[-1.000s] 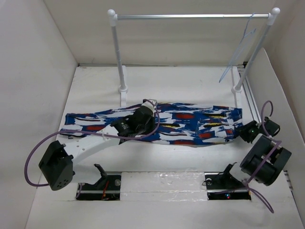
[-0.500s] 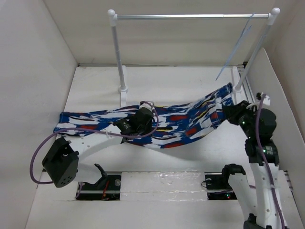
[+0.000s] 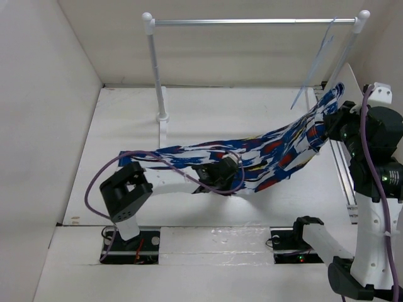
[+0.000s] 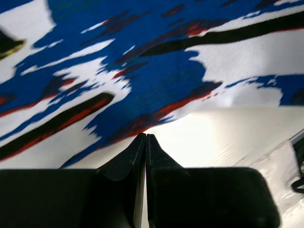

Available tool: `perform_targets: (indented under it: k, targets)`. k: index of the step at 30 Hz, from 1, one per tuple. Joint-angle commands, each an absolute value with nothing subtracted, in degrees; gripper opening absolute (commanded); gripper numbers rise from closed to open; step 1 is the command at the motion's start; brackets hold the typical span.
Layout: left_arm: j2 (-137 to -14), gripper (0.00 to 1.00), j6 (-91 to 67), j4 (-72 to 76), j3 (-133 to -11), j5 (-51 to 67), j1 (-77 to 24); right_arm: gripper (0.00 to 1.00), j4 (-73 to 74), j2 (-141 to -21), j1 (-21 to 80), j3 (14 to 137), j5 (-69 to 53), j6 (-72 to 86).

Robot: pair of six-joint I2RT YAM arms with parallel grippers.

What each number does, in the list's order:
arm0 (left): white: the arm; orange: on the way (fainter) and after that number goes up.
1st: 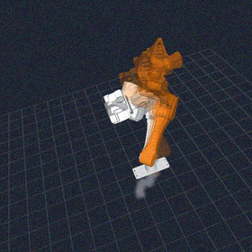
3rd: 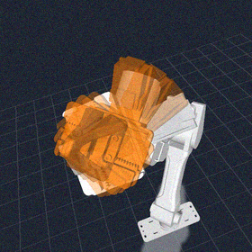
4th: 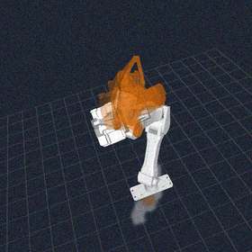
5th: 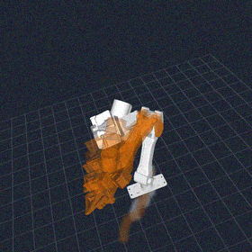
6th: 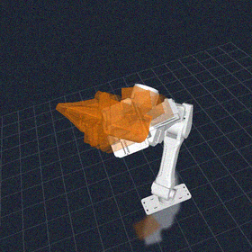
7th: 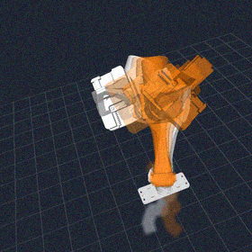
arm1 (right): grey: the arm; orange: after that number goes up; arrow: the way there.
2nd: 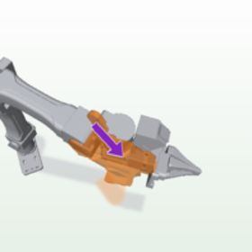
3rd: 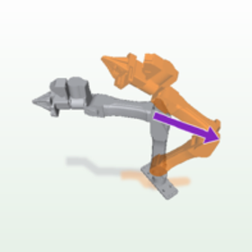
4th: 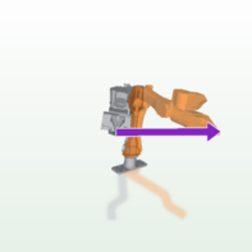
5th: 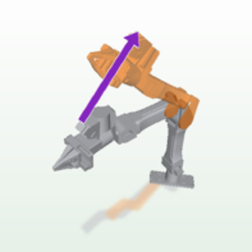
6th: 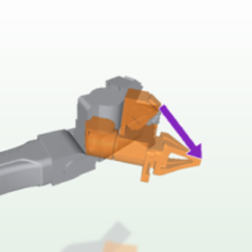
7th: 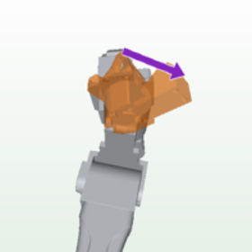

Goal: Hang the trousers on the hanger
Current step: Fold the trousers

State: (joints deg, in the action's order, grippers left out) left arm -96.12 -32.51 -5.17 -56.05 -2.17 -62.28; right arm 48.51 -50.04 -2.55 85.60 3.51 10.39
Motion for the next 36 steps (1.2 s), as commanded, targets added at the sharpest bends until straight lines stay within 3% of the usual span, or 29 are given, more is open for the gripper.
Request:
perform_targets:
  k: [1,8,11,17,21,22,23,28,34,35,36]
  targets:
    - [-101.6,0.00,-34.5,-1.0,-63.3,-0.7,-65.0,0.00,47.5,-50.8,-2.7,92.2,2.7,6.2]
    - [-116.3,0.00,-37.2,-4.3,-79.5,4.9,-67.2,0.00,46.2,-51.8,-1.3,91.6,-15.2,5.1]
    - [-116.6,0.00,-37.4,-4.2,-80.9,4.7,-67.2,0.00,42.1,-52.2,2.9,88.8,-16.8,6.6]
    - [-97.5,0.00,-36.8,-7.2,-68.9,-5.6,-61.7,0.00,35.5,-59.1,16.2,90.7,-14.2,7.8]
    - [-80.6,0.00,-37.3,-14.5,-64.2,-15.9,-51.9,0.00,30.4,-64.2,23.2,93.0,-12.3,8.7]
    - [-70.8,0.00,-37.8,-17.5,-64.2,-17.0,-46.5,0.00,28.9,-68.3,27.8,93.9,-11.3,8.9]
    - [-70.7,0.00,-37.8,-17.6,-64.2,-17.1,-46.5,0.00,28.9,-68.3,27.9,94.0,-11.3,8.9]
    - [-56.7,0.00,-37.2,-21.8,-72.6,-18.5,-29.4,0.00,21.8,-78.4,40.1,97.6,-8.3,10.0]
    - [-53.6,0.00,-34.7,-26.2,-83.8,-28.4,-26.5,0.00,15.4,-101.0,57.6,108.7,-6.9,9.6]
    - [-53.4,0.00,-34.5,-27.8,-84.8,-29.7,-26.5,0.03,15.1,-104.6,59.4,110.9,-7.6,9.6]
    - [-52.4,0.00,-34.4,-28.5,-86.1,-33.2,-26.5,0.16,14.9,-112.2,62.5,113.3,-9.2,9.3]
